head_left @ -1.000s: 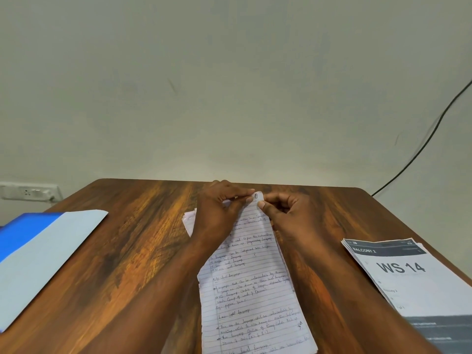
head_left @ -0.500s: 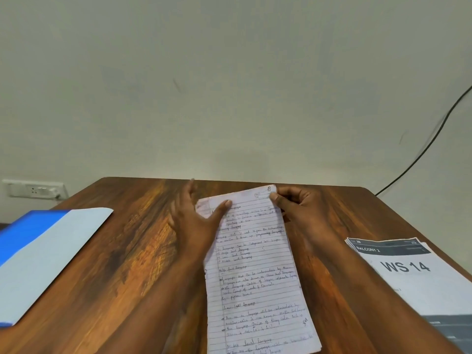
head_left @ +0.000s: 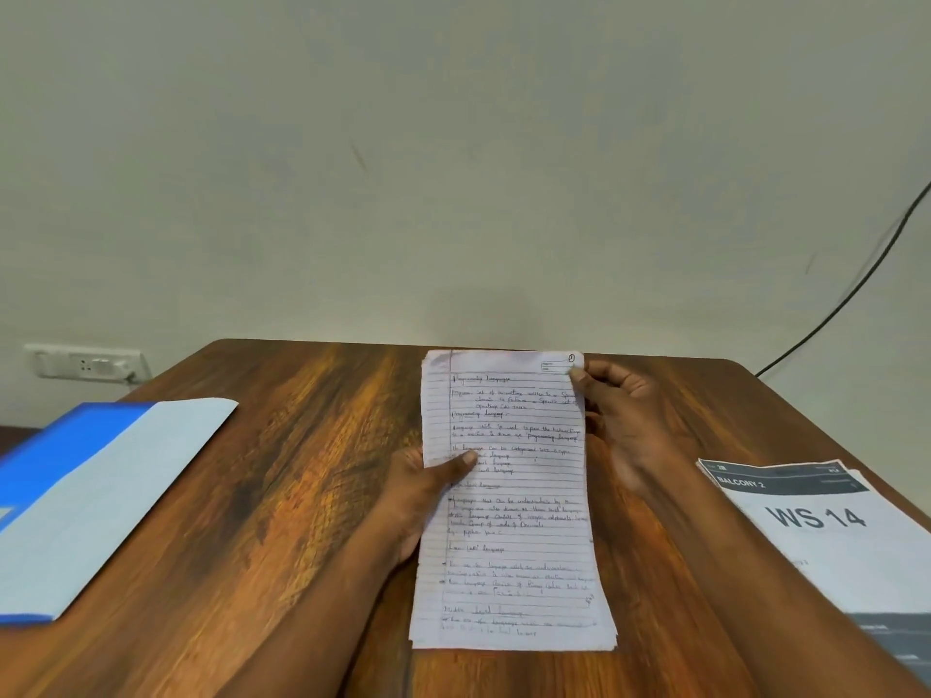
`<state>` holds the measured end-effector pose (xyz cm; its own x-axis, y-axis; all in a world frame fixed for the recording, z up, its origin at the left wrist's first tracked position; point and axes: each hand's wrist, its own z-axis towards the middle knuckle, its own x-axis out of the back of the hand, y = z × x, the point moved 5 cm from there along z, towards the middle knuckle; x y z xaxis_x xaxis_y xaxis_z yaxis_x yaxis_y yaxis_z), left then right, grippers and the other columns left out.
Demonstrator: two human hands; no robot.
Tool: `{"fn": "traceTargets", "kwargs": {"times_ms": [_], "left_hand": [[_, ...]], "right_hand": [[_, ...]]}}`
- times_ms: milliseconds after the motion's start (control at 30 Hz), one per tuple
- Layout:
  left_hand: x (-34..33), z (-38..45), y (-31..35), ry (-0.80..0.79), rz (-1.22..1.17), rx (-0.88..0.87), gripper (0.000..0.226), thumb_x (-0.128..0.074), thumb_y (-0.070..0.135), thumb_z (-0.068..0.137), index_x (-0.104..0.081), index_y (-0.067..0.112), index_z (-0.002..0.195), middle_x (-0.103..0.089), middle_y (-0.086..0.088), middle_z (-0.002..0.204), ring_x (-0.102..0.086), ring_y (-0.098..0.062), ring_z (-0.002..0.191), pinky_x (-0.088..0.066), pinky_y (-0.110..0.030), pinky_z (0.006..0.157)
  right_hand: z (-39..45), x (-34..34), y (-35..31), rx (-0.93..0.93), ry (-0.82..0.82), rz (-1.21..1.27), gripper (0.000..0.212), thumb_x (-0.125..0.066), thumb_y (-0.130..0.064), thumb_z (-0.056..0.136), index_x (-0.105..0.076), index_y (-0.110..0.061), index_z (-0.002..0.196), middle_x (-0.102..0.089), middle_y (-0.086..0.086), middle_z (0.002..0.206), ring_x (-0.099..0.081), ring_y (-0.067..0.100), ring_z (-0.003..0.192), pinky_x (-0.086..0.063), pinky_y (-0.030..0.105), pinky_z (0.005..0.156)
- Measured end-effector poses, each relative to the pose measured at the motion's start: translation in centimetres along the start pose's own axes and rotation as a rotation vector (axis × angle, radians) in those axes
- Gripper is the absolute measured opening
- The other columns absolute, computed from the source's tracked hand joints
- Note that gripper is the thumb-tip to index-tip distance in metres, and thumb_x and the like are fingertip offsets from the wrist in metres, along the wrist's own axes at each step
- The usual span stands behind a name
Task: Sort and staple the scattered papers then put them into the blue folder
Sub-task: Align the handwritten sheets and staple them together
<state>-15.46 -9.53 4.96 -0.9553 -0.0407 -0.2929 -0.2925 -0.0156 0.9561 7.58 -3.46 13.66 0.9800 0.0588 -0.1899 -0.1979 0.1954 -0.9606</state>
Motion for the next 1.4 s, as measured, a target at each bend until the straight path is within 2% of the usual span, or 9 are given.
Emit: {"fn": "traceTargets", "kwargs": {"times_ms": [167,300,467,600,733,967,1133,1200,1400], "left_hand": [[0.2,0.3,1.0,0.075,-0.063,-0.04,0.028,-0.072,0.0,0.093,-0.071,-0.004,0.12,-0.075,-0.024,0.118,-0.074,-0.04,0.109,-0.062,-0.055,0.091],[-0.2,0.8,1.5,0.091,-0.077,-0.05,0.03,-0.073,0.0,0.091,-0.071,-0.004,0.121,-0.076,-0.022,0.118,-0.074,-0.039,0.11,-0.056,-0.059,0.099],[-0.5,0.8,1.7,0.108,-0.128,-0.032,0.032,-0.074,-0.001,0.091,-0.07,-0.005,0.122,-0.076,-0.022,0.117,-0.074,-0.04,0.109,-0.054,-0.064,0.101],[-0.4,0.8,1.7,-0.03,-0.243,0.039,0.046,-0.072,-0.003,0.088,-0.063,-0.006,0.133,-0.069,-0.028,0.13,-0.067,-0.046,0.121,-0.047,-0.067,0.107],[-1.0,0.5,2.8,-0.14,-0.15,0.029,0.049,-0.072,-0.005,0.088,-0.061,-0.003,0.135,-0.067,-0.026,0.134,-0.066,-0.043,0.123,-0.051,-0.062,0.105],[-1.3,0.3,7.0,0.041,0.336,-0.41,0.017,-0.074,0.006,0.094,-0.075,0.019,0.105,-0.081,-0.003,0.107,-0.079,-0.021,0.098,-0.064,-0.035,0.082],[-1.5,-0.2,5.4,0.075,0.366,-0.429,0.02,-0.077,0.01,0.092,-0.075,0.015,0.111,-0.081,-0.001,0.109,-0.078,-0.02,0.101,-0.064,-0.031,0.08],[-1.6,-0.3,5.2,0.088,0.36,-0.418,0.022,-0.078,0.011,0.092,-0.075,0.011,0.114,-0.081,-0.002,0.11,-0.078,-0.021,0.102,-0.065,-0.036,0.083],[-1.3,-0.3,5.8,0.109,0.37,-0.456,0.02,-0.08,0.011,0.09,-0.075,0.019,0.108,-0.081,0.001,0.106,-0.079,-0.014,0.096,-0.063,-0.026,0.077]], "right_hand": [[-0.7,0.1,2.3,-0.067,-0.126,-0.071,0.03,-0.076,-0.021,0.093,-0.07,-0.009,0.119,-0.079,0.01,0.109,-0.078,0.022,0.087,-0.062,0.033,0.071],[-1.7,-0.3,4.4,-0.106,-0.25,-0.097,0.03,-0.074,-0.014,0.093,-0.072,-0.002,0.12,-0.077,0.013,0.116,-0.076,0.031,0.106,-0.06,0.046,0.092],[-1.8,-1.4,4.7,-0.098,-0.192,-0.036,0.023,-0.07,-0.011,0.096,-0.071,-0.004,0.118,-0.078,0.013,0.112,-0.076,0.032,0.104,-0.064,0.043,0.085],[-1.5,-1.5,4.3,-0.028,-0.13,-0.099,0.021,-0.071,-0.014,0.096,-0.072,-0.008,0.116,-0.08,0.008,0.109,-0.077,0.028,0.1,-0.062,0.048,0.088],[-1.8,-1.8,3.2,0.086,-0.088,-0.126,0.018,-0.072,-0.015,0.095,-0.074,-0.013,0.113,-0.08,0.004,0.105,-0.078,0.026,0.095,-0.065,0.046,0.08],[-1.2,-2.1,2.1,0.142,-0.092,0.015,0.025,-0.072,-0.013,0.094,-0.072,-0.002,0.117,-0.077,0.014,0.114,-0.075,0.034,0.106,-0.059,0.05,0.093],[-2.0,-2.9,3.3,0.184,-0.083,-0.103,0.013,-0.074,-0.012,0.094,-0.074,-0.02,0.104,-0.08,0.002,0.105,-0.077,0.026,0.099,-0.065,0.042,0.082],[-2.1,-3.0,3.3,0.192,-0.083,-0.114,0.014,-0.074,-0.012,0.093,-0.074,-0.021,0.103,-0.081,-0.003,0.103,-0.077,0.021,0.098,-0.065,0.037,0.081],[-1.6,-3.3,2.6,0.21,-0.125,-0.111,0.014,-0.073,-0.011,0.094,-0.074,-0.016,0.107,-0.08,-0.001,0.106,-0.077,0.019,0.098,-0.063,0.029,0.078]]}}
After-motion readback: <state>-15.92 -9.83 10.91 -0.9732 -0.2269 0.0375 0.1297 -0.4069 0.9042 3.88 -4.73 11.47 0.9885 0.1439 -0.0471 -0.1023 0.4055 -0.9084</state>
